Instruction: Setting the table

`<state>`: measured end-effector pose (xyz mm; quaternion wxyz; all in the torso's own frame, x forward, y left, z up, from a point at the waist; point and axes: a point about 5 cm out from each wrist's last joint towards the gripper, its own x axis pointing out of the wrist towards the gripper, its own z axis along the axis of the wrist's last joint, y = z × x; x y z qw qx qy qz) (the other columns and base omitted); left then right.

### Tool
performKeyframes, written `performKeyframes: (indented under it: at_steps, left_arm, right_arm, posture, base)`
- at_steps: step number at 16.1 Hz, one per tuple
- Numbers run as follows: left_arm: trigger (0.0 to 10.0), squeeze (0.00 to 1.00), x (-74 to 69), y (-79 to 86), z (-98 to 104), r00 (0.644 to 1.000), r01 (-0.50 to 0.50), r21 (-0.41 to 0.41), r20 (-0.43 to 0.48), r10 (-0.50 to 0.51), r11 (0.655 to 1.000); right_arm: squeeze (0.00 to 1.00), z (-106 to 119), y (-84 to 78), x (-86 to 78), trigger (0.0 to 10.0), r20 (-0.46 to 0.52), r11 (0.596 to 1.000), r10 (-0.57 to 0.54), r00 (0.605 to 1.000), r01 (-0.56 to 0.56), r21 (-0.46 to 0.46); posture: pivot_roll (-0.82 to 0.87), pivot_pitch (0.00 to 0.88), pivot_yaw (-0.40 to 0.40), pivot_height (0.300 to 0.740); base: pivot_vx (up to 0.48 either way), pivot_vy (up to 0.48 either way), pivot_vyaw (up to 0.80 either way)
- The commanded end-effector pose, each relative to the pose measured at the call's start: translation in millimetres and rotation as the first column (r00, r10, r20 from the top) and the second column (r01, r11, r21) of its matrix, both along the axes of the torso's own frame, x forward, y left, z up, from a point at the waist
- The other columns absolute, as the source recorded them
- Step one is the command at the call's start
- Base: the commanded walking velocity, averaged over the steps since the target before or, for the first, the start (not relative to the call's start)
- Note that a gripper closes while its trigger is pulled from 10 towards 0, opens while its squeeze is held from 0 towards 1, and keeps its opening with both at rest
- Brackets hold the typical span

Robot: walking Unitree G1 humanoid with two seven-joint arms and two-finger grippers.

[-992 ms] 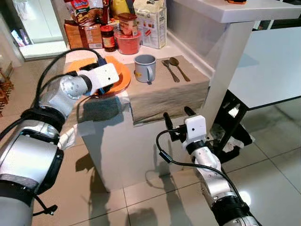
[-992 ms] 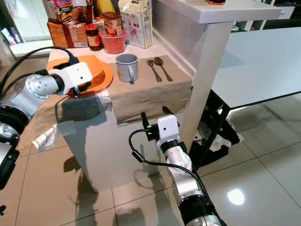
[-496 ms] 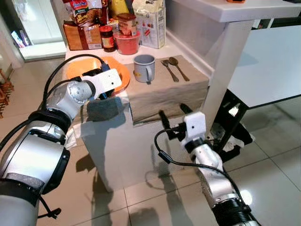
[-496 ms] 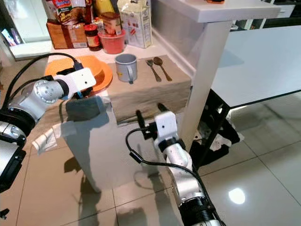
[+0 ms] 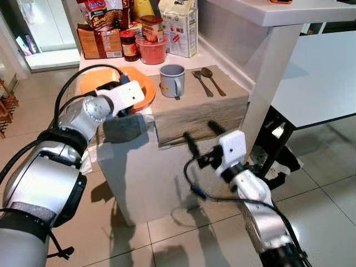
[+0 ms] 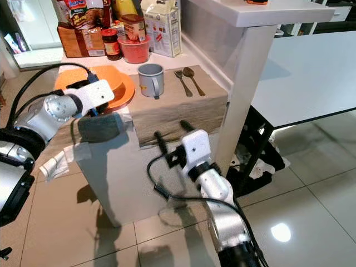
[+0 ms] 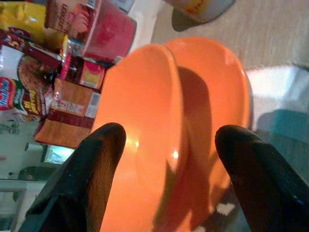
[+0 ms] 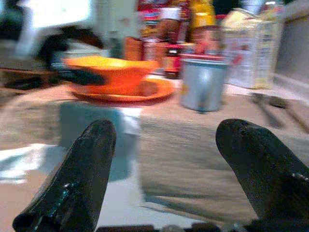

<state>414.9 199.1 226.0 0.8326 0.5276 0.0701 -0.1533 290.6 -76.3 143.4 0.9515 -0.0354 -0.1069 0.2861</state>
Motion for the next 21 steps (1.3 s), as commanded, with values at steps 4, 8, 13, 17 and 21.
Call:
performKeyframes:
  at_steps: [4, 8, 13, 17, 21]
  left_arm:
    - [10.0, 0.0, 2.3, -2.0, 6.2, 1.0, -0.018, 0.001, 0.015, 0.018, 1.0]
    - [10.0, 0.0, 1.7, -3.2, -0.4, 0.999, -0.027, -0.004, -0.02, 0.027, 1.0]
    - [10.0, 0.0, 1.5, -3.6, -3.4, 0.999, -0.037, -0.008, -0.034, 0.037, 0.999]
    - [2.7, 0.0, 1.6, -3.0, -4.5, 0.998, -0.055, -0.01, -0.037, 0.054, 0.998]
    - [0.0, 0.0, 1.6, -2.5, -5.3, 0.997, -0.067, -0.02, -0.044, 0.066, 0.998]
  right_arm:
    - [0.0, 7.8, -3.2, -0.6, 10.0, 0.005, 1.0, 0.025, 1.0, -0.024, -0.012]
    - [0.0, 8.6, -0.8, -4.8, 10.0, -0.018, 0.999, 0.031, 0.999, -0.031, -0.007]
    - [0.0, 9.1, -0.9, -7.4, 10.0, -0.027, 1.0, 0.024, 0.999, -0.025, -0.004]
    - [0.0, 9.0, -0.5, -10.1, 10.0, -0.033, 1.0, 0.025, 0.999, -0.025, -0.007]
    - [0.0, 8.5, -0.8, -11.8, 10.0, -0.042, 1.0, 0.022, 0.999, -0.022, -0.009]
  posture:
    - [-0.05, 0.0, 0.073, 0.736]
    - [-0.06, 0.0, 0.079, 0.736]
    - [-0.07, 0.0, 0.085, 0.736]
    - [-0.08, 0.0, 0.085, 0.736]
    - [-0.08, 0.0, 0.085, 0.736]
  base:
    - [0.0, 0.0, 0.0]
    - [0.0, 0.0, 0.0]
    - [0.0, 0.0, 0.0]
    - [0.0, 0.0, 0.0]
    - [0.0, 0.0, 0.0]
